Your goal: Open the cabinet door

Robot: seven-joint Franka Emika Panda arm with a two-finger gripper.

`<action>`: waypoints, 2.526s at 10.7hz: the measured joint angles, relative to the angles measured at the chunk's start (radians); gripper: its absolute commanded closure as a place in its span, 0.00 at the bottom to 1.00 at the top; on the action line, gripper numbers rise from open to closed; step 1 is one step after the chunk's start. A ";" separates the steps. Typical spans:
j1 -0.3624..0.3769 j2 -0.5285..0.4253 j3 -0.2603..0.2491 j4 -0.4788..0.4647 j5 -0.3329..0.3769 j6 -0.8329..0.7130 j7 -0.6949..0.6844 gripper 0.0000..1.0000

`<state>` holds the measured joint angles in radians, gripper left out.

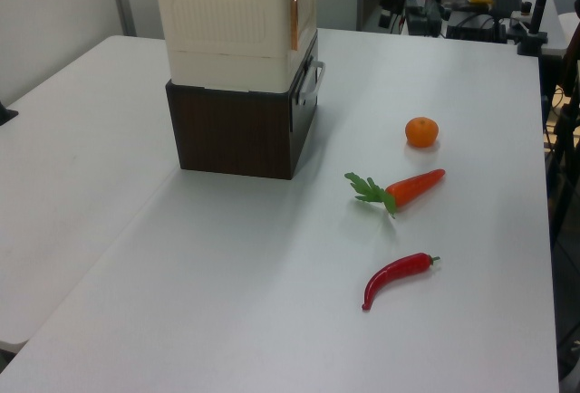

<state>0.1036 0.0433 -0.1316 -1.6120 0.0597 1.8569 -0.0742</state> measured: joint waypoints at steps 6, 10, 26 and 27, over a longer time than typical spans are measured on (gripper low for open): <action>0.085 0.075 0.008 0.000 0.073 0.304 -0.074 0.11; 0.145 0.129 0.009 0.016 0.072 0.479 -0.074 0.41; 0.145 0.164 0.009 0.041 0.013 0.563 -0.073 1.00; 0.145 0.164 0.009 0.041 0.013 0.562 -0.073 1.00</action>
<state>0.2484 0.2071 -0.1221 -1.5708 0.0727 2.4189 -0.1475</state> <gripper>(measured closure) 0.863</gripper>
